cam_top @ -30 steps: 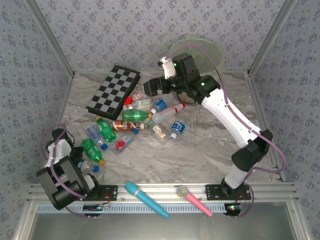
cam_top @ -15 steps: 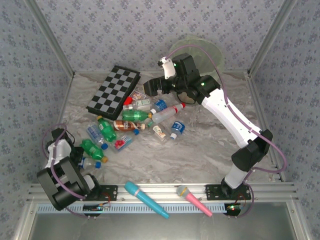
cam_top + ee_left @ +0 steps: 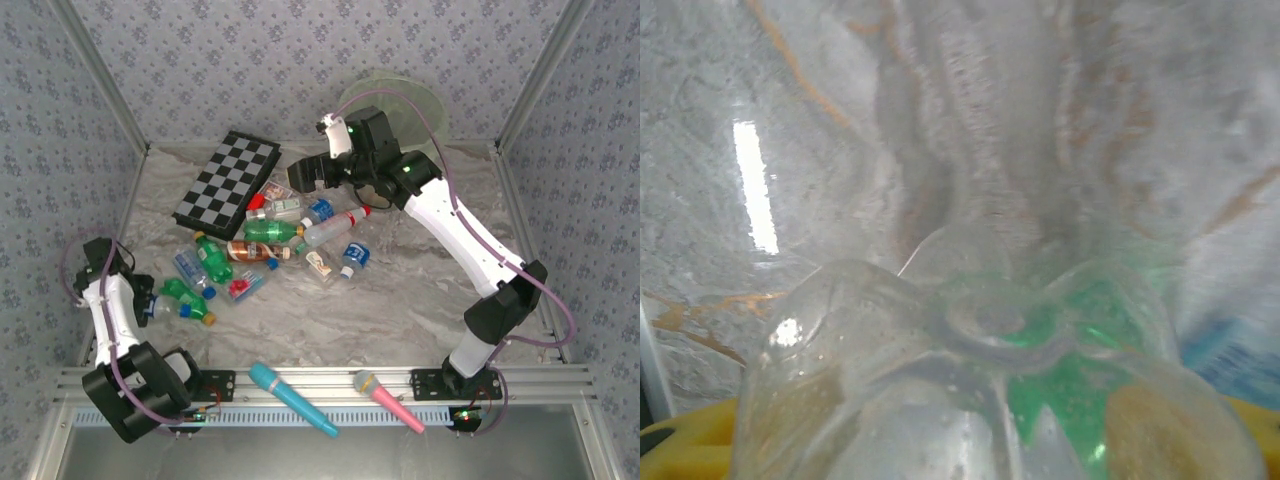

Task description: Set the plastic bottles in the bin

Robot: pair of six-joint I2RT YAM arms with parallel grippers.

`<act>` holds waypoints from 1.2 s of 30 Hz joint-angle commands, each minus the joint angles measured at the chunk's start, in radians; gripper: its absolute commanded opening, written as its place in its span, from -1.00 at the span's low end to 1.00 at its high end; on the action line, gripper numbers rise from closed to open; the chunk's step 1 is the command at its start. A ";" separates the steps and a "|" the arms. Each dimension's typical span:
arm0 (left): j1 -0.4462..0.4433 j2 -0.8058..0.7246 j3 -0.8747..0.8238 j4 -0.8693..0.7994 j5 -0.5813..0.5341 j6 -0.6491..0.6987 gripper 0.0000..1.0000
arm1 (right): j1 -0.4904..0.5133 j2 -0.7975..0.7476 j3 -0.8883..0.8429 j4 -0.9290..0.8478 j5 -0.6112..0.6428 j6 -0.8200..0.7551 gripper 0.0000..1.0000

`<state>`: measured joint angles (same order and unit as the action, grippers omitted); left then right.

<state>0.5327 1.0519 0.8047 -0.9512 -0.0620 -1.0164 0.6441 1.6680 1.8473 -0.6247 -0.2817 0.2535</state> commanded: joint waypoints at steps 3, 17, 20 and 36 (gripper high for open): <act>-0.116 -0.015 0.164 -0.050 0.028 -0.077 0.22 | 0.003 -0.049 -0.021 0.011 0.020 0.008 0.99; -0.654 0.378 0.756 0.046 -0.103 -0.174 0.26 | -0.096 -0.155 -0.104 0.019 0.069 0.038 0.99; -0.732 0.487 0.919 0.052 -0.114 -0.147 0.26 | -0.122 -0.191 -0.125 0.019 0.087 0.036 0.99; -1.074 1.183 2.046 0.111 -0.092 0.180 0.23 | -0.314 -0.399 -0.271 0.050 0.190 0.108 0.99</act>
<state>-0.5316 2.1883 2.7529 -0.8890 -0.1776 -0.9264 0.3397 1.3109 1.5856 -0.5953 -0.1246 0.3470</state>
